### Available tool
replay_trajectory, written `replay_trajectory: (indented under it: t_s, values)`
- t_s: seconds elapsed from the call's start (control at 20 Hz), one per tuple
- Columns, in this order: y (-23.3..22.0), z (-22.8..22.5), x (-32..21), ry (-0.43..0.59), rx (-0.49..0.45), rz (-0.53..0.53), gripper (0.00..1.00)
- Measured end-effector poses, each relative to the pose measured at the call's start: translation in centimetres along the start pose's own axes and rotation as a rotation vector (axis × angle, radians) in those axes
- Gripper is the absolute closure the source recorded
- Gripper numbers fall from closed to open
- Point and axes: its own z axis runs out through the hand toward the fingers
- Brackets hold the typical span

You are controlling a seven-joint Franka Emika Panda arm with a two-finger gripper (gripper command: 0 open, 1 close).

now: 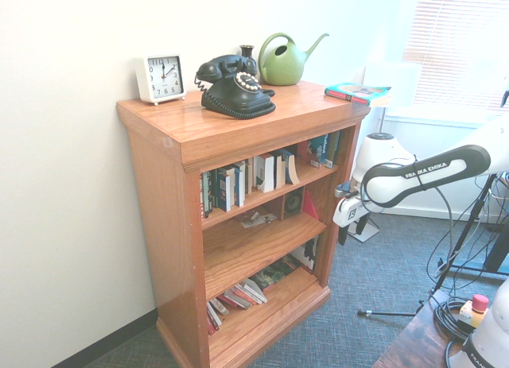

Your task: Organize the shelf

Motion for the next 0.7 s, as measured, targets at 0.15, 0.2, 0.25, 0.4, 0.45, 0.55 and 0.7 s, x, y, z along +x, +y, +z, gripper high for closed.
replay_trajectory:
  t_s: [0.15, 0.2, 0.25, 0.4, 0.45, 0.55, 0.7]
  values:
    - [0.0, -0.2, 0.2, 0.023, -0.012, -0.012, 0.00]
    - [0.2, -0.4, 0.7, 0.056, -0.026, -0.025, 0.00]
    - [0.7, -0.7, 1.4, 0.096, -0.047, -0.039, 0.00]
    - [4.0, -2.2, 5.1, 0.241, -0.122, -0.069, 0.00]
    - [5.5, -3.0, 6.7, 0.291, -0.150, -0.076, 0.00]
    - [8.4, -5.4, 9.6, 0.388, -0.204, -0.091, 0.00]
    - [11.4, -9.6, 12.3, 0.532, -0.274, -0.136, 0.00]
